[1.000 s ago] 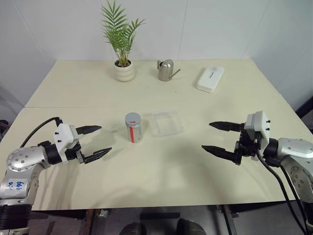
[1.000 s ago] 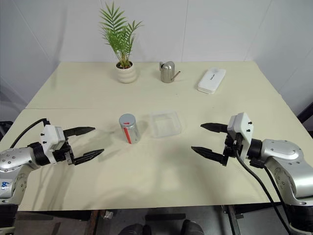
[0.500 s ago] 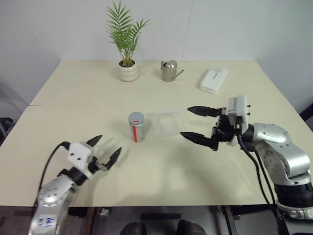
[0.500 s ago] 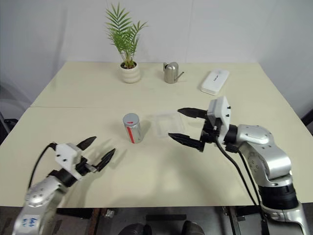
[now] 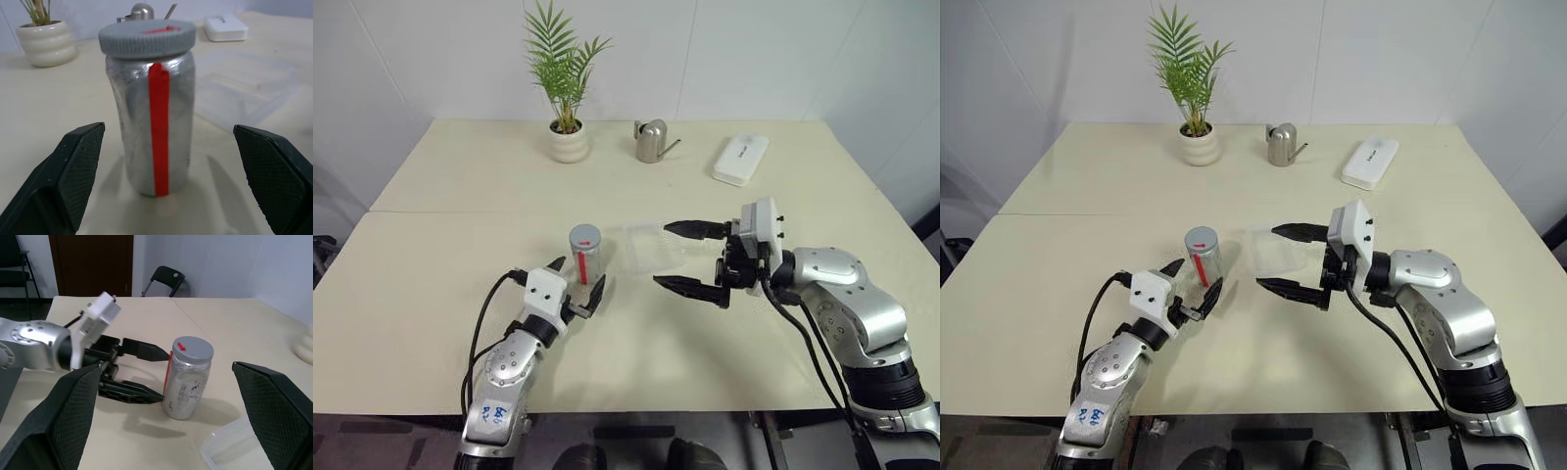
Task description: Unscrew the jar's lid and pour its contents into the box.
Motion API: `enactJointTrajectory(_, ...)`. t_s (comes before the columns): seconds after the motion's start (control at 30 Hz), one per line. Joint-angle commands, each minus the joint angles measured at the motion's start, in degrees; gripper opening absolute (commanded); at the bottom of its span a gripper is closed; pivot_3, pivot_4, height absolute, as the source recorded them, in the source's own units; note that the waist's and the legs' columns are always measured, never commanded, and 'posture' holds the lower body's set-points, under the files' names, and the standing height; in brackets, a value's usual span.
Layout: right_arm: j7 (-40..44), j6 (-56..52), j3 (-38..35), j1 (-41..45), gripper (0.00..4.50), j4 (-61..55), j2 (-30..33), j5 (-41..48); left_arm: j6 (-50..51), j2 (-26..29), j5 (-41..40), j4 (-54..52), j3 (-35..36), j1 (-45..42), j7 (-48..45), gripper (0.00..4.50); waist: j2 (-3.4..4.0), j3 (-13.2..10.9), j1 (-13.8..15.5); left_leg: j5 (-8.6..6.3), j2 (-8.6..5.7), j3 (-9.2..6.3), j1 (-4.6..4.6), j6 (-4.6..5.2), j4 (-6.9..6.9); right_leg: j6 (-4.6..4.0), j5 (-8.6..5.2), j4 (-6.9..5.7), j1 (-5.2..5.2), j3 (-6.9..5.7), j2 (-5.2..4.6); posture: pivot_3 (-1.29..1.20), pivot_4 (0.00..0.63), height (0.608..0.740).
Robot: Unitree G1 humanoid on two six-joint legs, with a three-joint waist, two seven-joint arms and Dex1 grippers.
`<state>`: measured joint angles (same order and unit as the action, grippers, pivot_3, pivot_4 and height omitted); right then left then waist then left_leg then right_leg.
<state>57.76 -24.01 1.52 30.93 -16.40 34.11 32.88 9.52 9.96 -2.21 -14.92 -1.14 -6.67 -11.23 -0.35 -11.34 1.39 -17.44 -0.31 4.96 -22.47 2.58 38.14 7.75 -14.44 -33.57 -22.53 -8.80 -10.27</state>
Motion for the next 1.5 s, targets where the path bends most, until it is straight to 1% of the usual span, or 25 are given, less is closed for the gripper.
enactJointTrajectory(0.03,-1.2,-0.6,-0.8,-0.8,4.5,-4.2,-0.3,1.4,-1.9,-0.6,1.0,1.1,-0.4,-1.5,1.0,4.49,0.0,0.0,0.0,-0.01,0.0,0.0,0.0,0.01,0.0,0.0,0.0,0.02,0.0,0.0,0.0,0.0,0.15,0.74)
enactJointTrajectory(0.3,-3.4,-2.2,-1.0,-2.2,4.5,-7.2,-0.8,2.2,-4.1,-2.4,1.4,7.2,-0.8,-5.9,2.0,4.49,0.0,0.0,0.1,-0.02,-0.01,-0.01,-0.03,0.01,0.04,0.0,0.0,0.03,0.0,-0.02,-0.02,0.0,0.15,0.74)
enactJointTrajectory(0.53,-4.2,-2.5,-1.1,-2.6,4.5,-8.1,-0.7,2.7,-5.3,-2.9,2.1,8.4,-1.5,-7.1,2.2,4.49,0.0,0.0,0.0,-0.04,0.0,0.0,-0.04,0.0,0.02,0.0,0.01,0.04,-0.01,-0.03,0.0,0.0,0.15,0.74)
enactJointTrajectory(0.73,-4.5,-2.2,-1.3,-3.1,4.5,-8.1,-0.7,2.8,-5.2,-4.0,3.0,9.9,-1.0,-9.4,4.4,4.49,0.0,0.0,0.2,-0.04,0.0,0.0,-0.04,0.02,0.06,-0.01,0.01,0.03,0.0,-0.03,-0.03,0.0,0.15,0.74)
enactJointTrajectory(1.1,-5.4,-2.5,-1.3,-3.5,4.5,-8.4,-0.7,3.2,-7.0,-4.1,1.9,13.8,-0.1,-12.5,3.9,4.49,-0.01,0.0,0.2,-0.03,0.0,-0.01,-0.06,0.02,0.05,-0.01,0.01,0.03,0.0,-0.06,-0.02,0.0,0.15,0.74)
enactJointTrajectory(1.17,-5.4,-2.5,-1.3,-3.5,4.5,-8.2,-0.7,3.2,-7.2,-4.3,1.6,14.1,0.4,-12.8,3.9,4.09,-0.01,0.0,0.2,-0.04,0.0,-0.01,-0.06,0.03,0.06,-0.01,0.01,0.04,0.0,-0.06,-0.03,0.0,0.15,0.74)
enactJointTrajectory(1.23,-5.4,-2.4,-1.2,-3.6,4.5,-8.2,-0.8,3.1,-7.3,-4.2,1.5,14.1,0.5,-12.8,3.7,3.57,-0.01,0.0,0.2,-0.04,-0.01,-0.01,-0.06,0.03,0.06,-0.01,0.01,0.04,0.0,-0.06,-0.03,0.0,0.15,0.74)
enactJointTrajectory(1.4,-6.0,-2.4,-0.9,-4.2,4.5,-8.2,-1.3,3.0,-6.9,-4.0,1.3,13.4,1.1,-12.2,3.9,1.95,-0.01,0.0,0.1,-0.04,0.0,-0.02,-0.06,0.03,0.05,-0.01,0.01,0.04,0.0,-0.07,-0.03,0.0,0.15,0.74)
enactJointTrajectory(1.5,-6.7,-2.5,-0.9,-4.9,4.5,-8.6,-1.7,3.2,-6.7,-4.3,0.3,13.2,1.7,-11.9,3.8,1.91,-0.01,0.0,0.1,-0.04,-0.01,-0.02,-0.07,0.03,0.05,-0.01,0.01,0.04,0.0,-0.07,-0.03,0.0,0.15,0.74)
